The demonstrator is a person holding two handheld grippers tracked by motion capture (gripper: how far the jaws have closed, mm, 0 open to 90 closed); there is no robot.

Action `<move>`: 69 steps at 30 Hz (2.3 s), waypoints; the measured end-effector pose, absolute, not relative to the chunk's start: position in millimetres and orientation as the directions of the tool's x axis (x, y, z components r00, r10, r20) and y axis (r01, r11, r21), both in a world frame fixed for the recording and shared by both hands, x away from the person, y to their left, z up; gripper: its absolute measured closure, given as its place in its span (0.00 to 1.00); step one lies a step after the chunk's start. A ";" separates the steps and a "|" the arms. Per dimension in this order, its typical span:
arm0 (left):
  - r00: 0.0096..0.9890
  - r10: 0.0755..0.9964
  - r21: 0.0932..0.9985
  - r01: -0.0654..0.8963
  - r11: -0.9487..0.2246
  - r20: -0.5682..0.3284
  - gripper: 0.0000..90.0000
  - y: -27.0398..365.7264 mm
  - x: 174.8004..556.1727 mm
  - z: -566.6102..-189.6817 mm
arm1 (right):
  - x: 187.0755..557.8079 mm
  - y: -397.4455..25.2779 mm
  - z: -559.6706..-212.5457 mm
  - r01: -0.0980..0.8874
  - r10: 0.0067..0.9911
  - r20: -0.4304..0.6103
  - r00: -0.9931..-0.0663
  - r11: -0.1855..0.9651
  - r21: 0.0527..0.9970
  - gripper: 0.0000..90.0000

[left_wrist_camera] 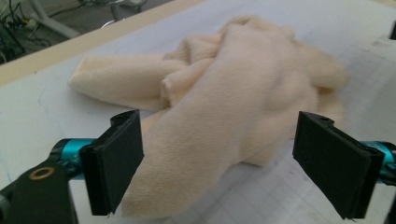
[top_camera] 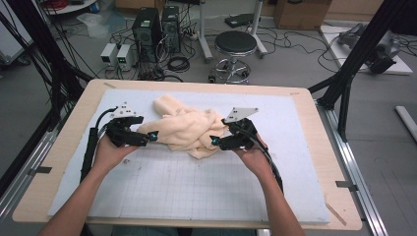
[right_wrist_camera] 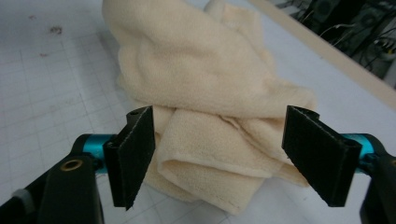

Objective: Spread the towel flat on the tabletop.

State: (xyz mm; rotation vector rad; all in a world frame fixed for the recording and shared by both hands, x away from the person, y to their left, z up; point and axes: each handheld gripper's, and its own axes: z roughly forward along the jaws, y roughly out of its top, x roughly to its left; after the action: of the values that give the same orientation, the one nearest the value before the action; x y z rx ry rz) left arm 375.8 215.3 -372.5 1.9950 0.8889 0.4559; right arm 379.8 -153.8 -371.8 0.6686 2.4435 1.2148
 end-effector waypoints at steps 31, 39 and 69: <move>0.732 0.677 0.852 0.400 -0.337 -0.075 0.93 225.9 368.9 -364.6 | 380.5 -164.2 -372.5 0.239 0.491 -0.097 -0.866 0.575 0.783 0.90; 0.742 0.668 0.864 0.367 -0.344 -0.048 0.93 233.6 347.2 -340.7 | 378.2 -206.6 -351.6 0.254 0.574 -0.180 -0.799 0.594 0.763 0.90; 0.710 0.696 0.772 0.498 -0.396 -0.102 0.51 231.5 367.4 -397.2 | 361.0 -163.9 -376.0 0.238 0.514 -0.128 -0.848 0.586 0.775 0.65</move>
State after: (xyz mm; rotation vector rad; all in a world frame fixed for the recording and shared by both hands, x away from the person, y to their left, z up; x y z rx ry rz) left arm 367.4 231.5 -397.2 2.0775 0.9077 0.3005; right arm 361.0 -163.9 -376.0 0.6106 2.4796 1.1385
